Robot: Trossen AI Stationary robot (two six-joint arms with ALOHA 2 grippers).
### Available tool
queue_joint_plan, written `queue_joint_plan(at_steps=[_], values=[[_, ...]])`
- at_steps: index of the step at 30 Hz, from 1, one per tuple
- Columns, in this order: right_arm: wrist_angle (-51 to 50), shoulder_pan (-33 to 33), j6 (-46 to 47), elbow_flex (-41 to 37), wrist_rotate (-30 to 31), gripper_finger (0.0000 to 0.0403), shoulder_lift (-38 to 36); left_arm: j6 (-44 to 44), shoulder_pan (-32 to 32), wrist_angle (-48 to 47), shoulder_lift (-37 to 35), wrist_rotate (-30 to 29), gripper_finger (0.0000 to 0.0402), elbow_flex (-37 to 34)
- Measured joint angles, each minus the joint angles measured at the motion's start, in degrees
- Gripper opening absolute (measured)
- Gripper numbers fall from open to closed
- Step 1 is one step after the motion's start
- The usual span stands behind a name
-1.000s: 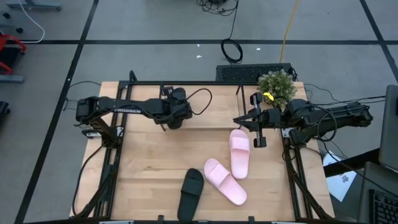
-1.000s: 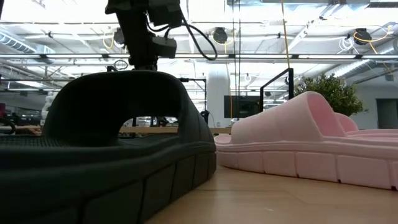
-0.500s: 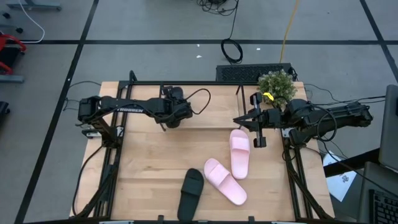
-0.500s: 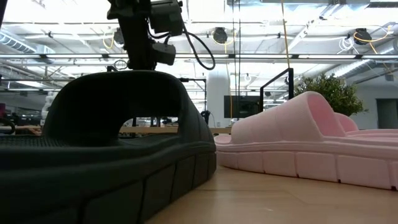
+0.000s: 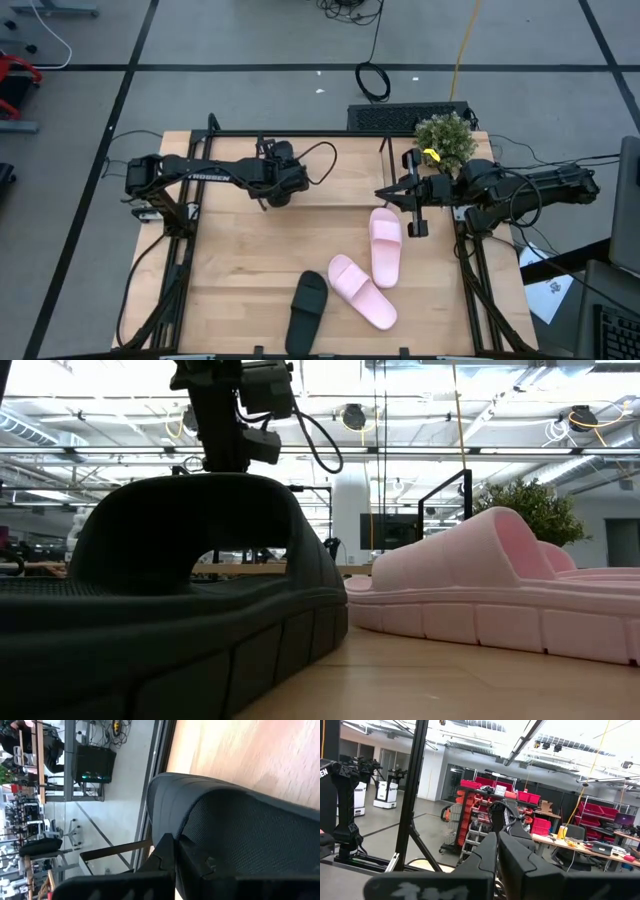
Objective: Pick and place slides into the shelf
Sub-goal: Put the left black slipper on the shelf
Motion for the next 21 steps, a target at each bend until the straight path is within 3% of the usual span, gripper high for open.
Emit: queue_joint_plan(at_steps=[21], values=[[-0.01,0.00,-0.40,0.00,-0.02,0.0009,0.00,-1.84,-0.67,0.46,0.00,0.07,0.0000,-4.70]])
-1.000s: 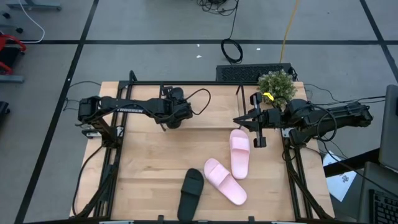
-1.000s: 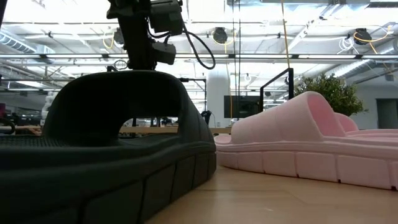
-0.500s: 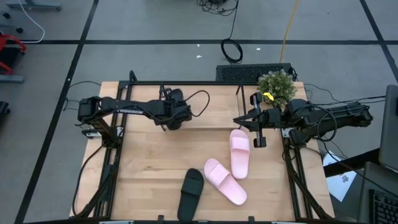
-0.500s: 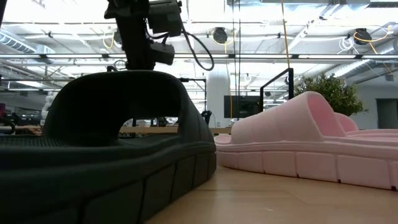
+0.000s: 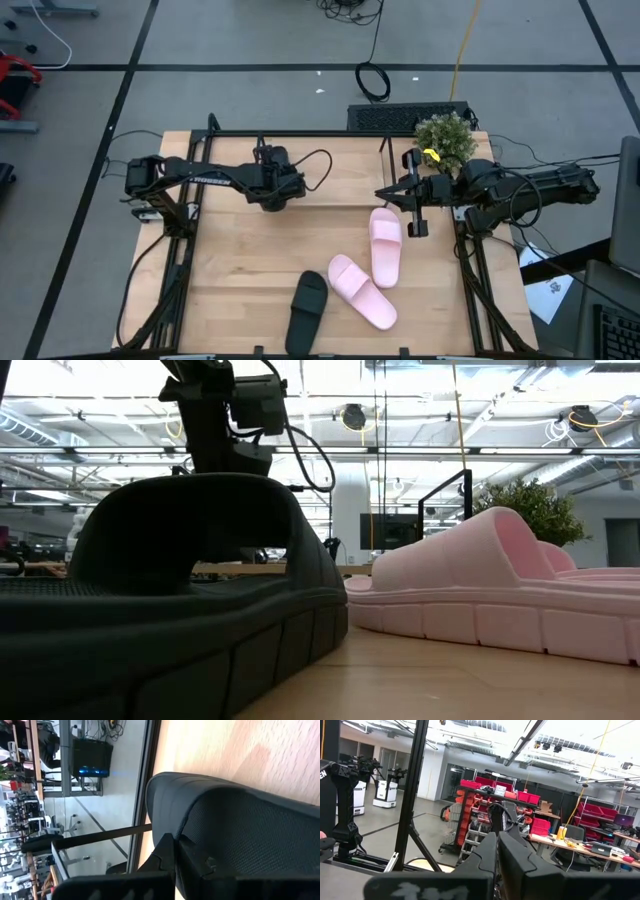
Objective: Pick and place slides into the shelf
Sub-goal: Put the left black slipper on the shelf
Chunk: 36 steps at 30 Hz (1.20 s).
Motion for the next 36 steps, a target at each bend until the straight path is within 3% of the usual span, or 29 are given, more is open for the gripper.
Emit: queue_joint_plan(at_steps=[26,36], values=[[-0.01,-0.01,0.08,-0.02,-0.18,0.0009,0.00,1.36,0.42,3.60,-0.02,1.49,0.0001,-3.15],[-0.01,0.00,0.39,-0.02,-0.18,0.0009,0.00,1.36,0.68,3.48,-0.02,4.55,0.0035,-3.15]])
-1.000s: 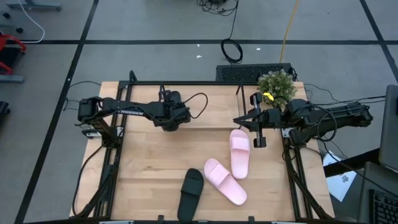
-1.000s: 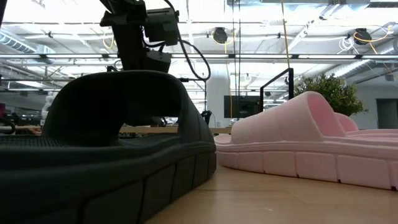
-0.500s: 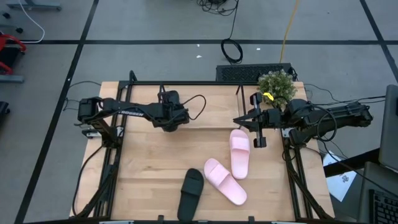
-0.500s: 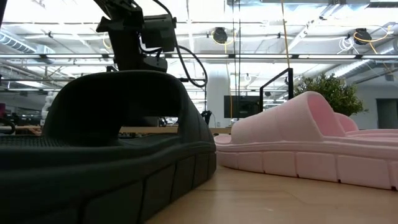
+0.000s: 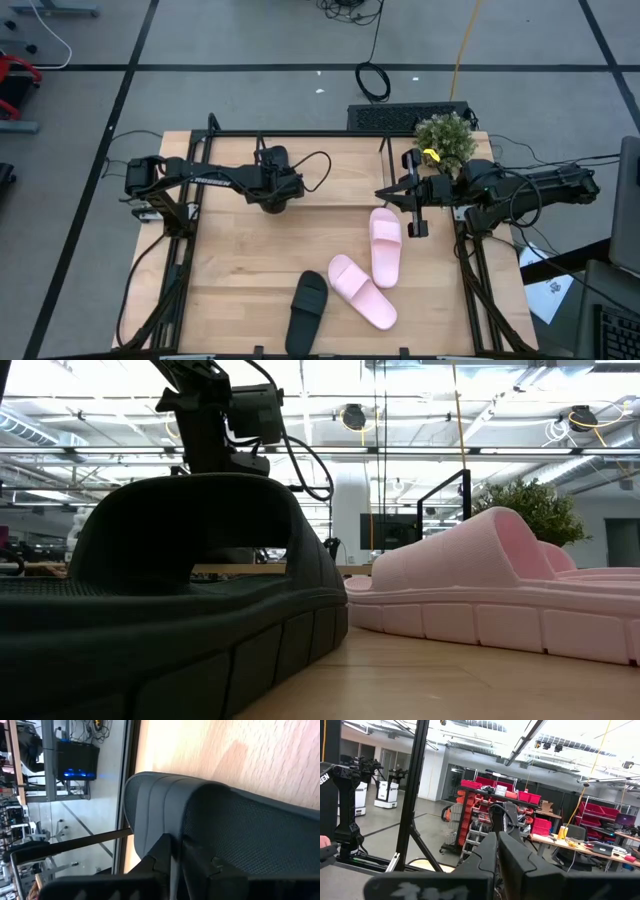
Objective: Pick and place slides into the shelf
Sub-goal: Put the left black slipper on the shelf
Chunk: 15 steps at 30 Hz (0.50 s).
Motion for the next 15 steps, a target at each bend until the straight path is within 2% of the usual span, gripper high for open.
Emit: queue_joint_plan(at_steps=[15], values=[[-0.13,0.03,1.36,0.00,-0.02,0.0009,0.00,-3.81,-0.01,-0.24,-0.26,0.73,0.0112,-0.02]])
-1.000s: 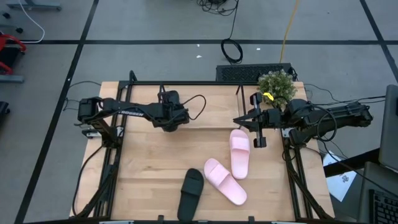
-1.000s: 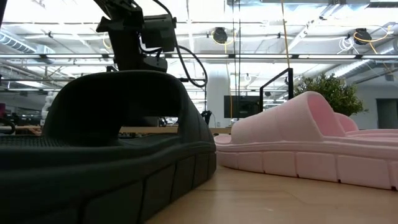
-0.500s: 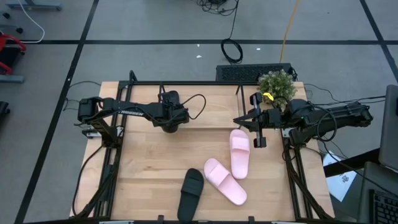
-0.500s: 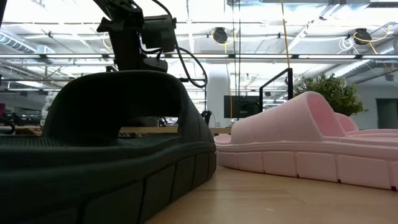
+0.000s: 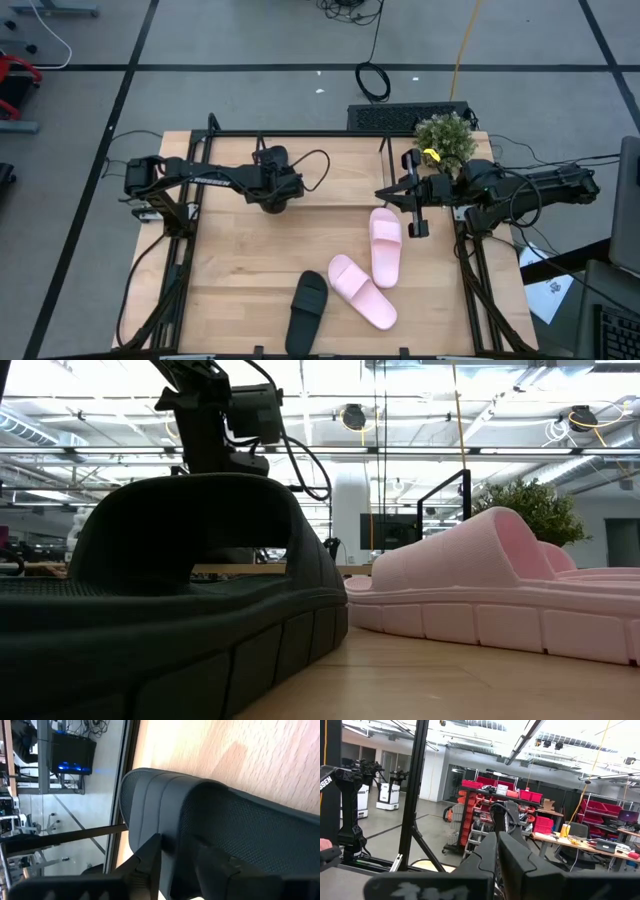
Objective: Pick and place slides into the shelf
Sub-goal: Put the left black slipper on the shelf, then put the black slipper on the shelf
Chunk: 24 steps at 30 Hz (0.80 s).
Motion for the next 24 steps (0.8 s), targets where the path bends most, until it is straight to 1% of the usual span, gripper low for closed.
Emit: queue_joint_plan(at_steps=[6,13,20,24], values=[[0.00,0.00,0.00,0.00,0.00,0.0009,0.00,-0.71,-0.45,0.00,-0.30,2.02,0.0153,0.00],[-0.02,0.00,-0.02,0.00,0.00,0.0009,0.00,-0.53,-1.75,-0.76,-0.30,2.23,0.0190,0.29],[-0.02,0.00,-0.20,0.00,0.00,0.0009,0.00,-0.52,-2.93,-2.71,-0.35,2.54,0.0204,5.17],[-0.24,0.00,-0.20,0.00,0.00,0.0009,0.00,-1.92,-4.52,-8.28,-0.35,2.81,0.0203,9.74]])
